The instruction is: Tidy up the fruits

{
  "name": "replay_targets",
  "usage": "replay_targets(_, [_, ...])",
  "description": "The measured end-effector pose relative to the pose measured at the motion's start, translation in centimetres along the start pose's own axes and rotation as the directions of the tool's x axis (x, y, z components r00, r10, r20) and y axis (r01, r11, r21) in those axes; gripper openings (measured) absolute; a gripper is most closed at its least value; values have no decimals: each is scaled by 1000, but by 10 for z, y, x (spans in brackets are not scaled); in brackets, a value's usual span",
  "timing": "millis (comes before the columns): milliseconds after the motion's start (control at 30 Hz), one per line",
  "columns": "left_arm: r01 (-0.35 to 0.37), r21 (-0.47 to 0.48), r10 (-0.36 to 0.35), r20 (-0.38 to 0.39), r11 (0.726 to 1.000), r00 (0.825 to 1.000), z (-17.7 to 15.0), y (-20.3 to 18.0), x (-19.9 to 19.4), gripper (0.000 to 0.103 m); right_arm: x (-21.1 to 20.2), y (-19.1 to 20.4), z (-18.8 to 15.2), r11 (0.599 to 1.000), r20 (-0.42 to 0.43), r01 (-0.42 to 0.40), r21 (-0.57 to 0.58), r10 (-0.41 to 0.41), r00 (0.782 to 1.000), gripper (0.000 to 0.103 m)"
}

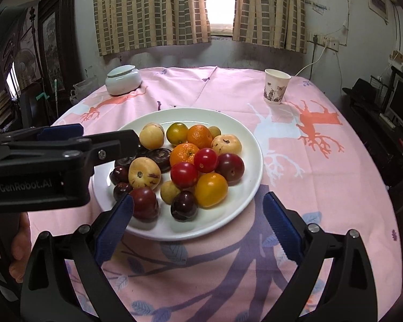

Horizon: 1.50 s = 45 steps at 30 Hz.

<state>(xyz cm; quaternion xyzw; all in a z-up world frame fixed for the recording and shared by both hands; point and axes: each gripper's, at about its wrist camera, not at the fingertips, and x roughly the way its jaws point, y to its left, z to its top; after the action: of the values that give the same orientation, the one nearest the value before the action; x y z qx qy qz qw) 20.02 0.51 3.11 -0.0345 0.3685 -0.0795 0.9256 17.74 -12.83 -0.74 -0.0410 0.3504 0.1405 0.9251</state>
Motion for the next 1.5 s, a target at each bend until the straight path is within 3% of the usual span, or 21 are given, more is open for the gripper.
replay_targets(200, [-77, -12, 77, 1, 997, 997, -16, 1, -36, 101, -27, 6, -11, 999, -43, 47, 16, -46, 998, 97])
replay_targets(567, [-82, -9, 82, -7, 997, 997, -49, 0, -79, 101, -49, 3, -35, 995, -74, 45, 91, -38, 997, 97])
replay_targets(1500, [-120, -29, 119, -53, 992, 992, -65, 7, -81, 101, -48, 13, -40, 995, -100, 71, 63, -65, 993, 97])
